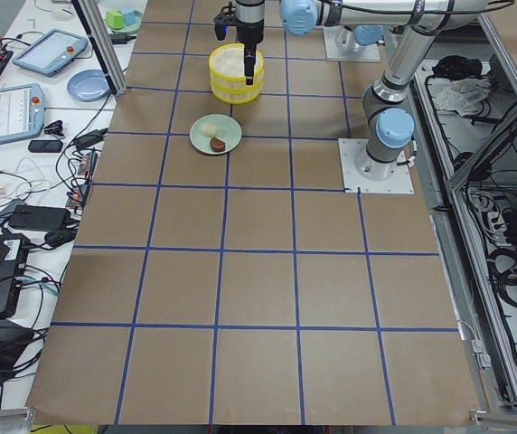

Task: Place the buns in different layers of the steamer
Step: 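Reach the right gripper to the top tier rim while the left nears the plate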

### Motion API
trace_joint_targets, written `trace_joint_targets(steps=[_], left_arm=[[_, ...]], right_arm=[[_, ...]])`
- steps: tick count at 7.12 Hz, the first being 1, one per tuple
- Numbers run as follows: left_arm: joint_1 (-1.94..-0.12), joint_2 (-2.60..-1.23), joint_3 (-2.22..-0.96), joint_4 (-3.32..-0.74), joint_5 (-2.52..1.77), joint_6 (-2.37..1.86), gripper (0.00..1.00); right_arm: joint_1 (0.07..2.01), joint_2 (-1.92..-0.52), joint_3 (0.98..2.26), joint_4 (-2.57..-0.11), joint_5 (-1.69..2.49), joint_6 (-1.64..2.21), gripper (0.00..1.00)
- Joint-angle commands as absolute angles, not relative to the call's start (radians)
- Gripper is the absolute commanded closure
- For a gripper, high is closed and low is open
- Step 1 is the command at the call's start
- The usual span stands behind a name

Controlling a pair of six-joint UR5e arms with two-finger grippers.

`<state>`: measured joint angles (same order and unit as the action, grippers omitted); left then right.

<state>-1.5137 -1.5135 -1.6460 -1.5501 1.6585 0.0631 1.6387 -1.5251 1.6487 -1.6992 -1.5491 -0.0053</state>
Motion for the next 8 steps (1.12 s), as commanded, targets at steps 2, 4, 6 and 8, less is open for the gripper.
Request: trace_joint_targets(steps=[2, 4, 6, 8], left_arm=[[-1.506, -1.619, -1.654, -1.365, 1.657, 0.063, 0.00], [-1.508, -1.740, -1.657, -1.183, 1.622, 0.067, 0.00], [-1.508, -1.868, -1.657, -1.012, 1.601, 0.099, 0.00], [-1.509, -1.981, -1.657, -0.934, 1.601, 0.109, 0.00]], right_arm=[[1.735, -1.298, 1.740, -1.979, -1.577, 0.067, 0.11], [1.738, -1.249, 1.738, -2.019, -1.578, 0.069, 0.51], [1.736, -1.250, 1.735, -2.013, -1.580, 0.066, 1.00], [1.718, -1.279, 1.729, -2.005, -1.582, 0.052, 1.00]])
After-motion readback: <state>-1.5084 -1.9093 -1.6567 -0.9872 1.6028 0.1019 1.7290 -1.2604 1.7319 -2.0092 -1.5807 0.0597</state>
